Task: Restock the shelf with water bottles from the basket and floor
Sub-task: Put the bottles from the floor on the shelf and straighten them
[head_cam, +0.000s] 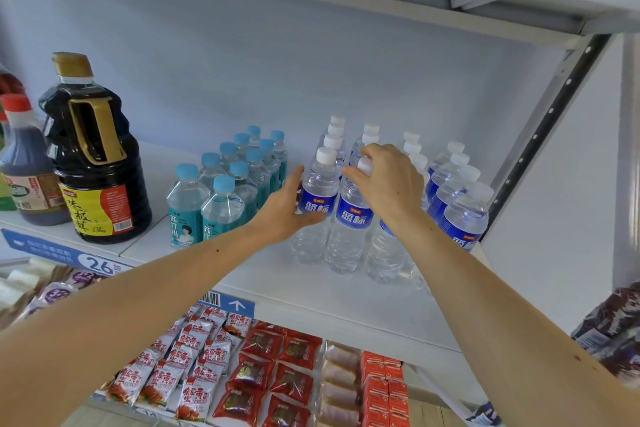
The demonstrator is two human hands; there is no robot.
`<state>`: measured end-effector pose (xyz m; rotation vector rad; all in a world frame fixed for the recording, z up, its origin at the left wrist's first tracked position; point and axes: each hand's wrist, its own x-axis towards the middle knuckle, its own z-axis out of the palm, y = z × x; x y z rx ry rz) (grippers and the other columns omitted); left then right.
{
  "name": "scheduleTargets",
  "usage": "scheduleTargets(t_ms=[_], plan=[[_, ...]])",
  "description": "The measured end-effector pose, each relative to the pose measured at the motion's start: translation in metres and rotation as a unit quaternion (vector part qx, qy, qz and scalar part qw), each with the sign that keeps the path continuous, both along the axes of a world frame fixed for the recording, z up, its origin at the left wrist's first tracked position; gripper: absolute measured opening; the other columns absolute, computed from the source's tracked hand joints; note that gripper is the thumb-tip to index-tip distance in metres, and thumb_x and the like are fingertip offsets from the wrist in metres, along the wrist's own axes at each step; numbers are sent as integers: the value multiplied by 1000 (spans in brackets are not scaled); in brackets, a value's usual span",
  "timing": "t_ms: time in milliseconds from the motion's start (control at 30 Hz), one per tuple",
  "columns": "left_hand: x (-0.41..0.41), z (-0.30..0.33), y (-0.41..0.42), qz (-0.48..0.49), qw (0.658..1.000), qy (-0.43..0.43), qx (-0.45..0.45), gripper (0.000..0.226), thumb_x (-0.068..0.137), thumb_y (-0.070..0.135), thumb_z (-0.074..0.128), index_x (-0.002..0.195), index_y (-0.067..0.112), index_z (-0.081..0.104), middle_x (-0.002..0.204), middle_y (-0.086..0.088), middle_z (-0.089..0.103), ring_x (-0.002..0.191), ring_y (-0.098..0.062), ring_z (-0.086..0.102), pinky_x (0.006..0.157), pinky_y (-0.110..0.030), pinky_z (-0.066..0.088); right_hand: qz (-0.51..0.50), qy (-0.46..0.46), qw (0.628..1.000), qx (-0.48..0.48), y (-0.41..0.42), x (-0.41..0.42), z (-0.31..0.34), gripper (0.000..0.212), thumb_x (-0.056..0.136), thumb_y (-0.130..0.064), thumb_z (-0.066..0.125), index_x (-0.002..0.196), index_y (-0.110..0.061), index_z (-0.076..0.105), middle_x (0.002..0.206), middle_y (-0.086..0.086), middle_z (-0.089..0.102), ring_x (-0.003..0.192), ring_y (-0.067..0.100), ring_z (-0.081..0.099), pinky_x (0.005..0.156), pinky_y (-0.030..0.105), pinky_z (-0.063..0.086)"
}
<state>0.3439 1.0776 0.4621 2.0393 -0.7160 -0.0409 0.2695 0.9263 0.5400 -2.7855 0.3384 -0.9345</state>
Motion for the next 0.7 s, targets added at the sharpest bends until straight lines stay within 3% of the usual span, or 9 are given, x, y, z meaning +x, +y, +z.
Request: scheduleTargets(t_ms=[167,400,533,700], plan=[[0,-7,-1,-6,1000,-1,9,71,85,23,67,143,20,26,141,2,48,124,-18,52,90,-19,39,36,-3,999,-9,5,13,8,51,82,-53,66,120,-18,61,119,2,65,108,22,57,82,35,48],[2,-10,-4,-8,1000,11,2,66,88,23,63,143,21,26,142,2,47,126,-19,50,98,-26,41,56,37,998,-9,12,29,8,48,86,-51,62,122,-20,63,119,3,67,109,23,59,92,36,42],[4,-10,-4,-15,1000,15,4,67,87,25,64,142,21,27,141,2,48,125,-19,51,98,-27,41,63,37,997,12,12,35,5,39,87,-48,62,115,-21,67,113,1,70,101,20,64,90,32,44],[4,-10,-5,-21,1000,6,12,65,87,24,64,142,20,28,138,1,51,121,-18,54,91,-20,39,56,35,998,-6,9,36,7,34,87,-49,62,107,-23,70,105,0,72,96,20,63,80,27,35]])
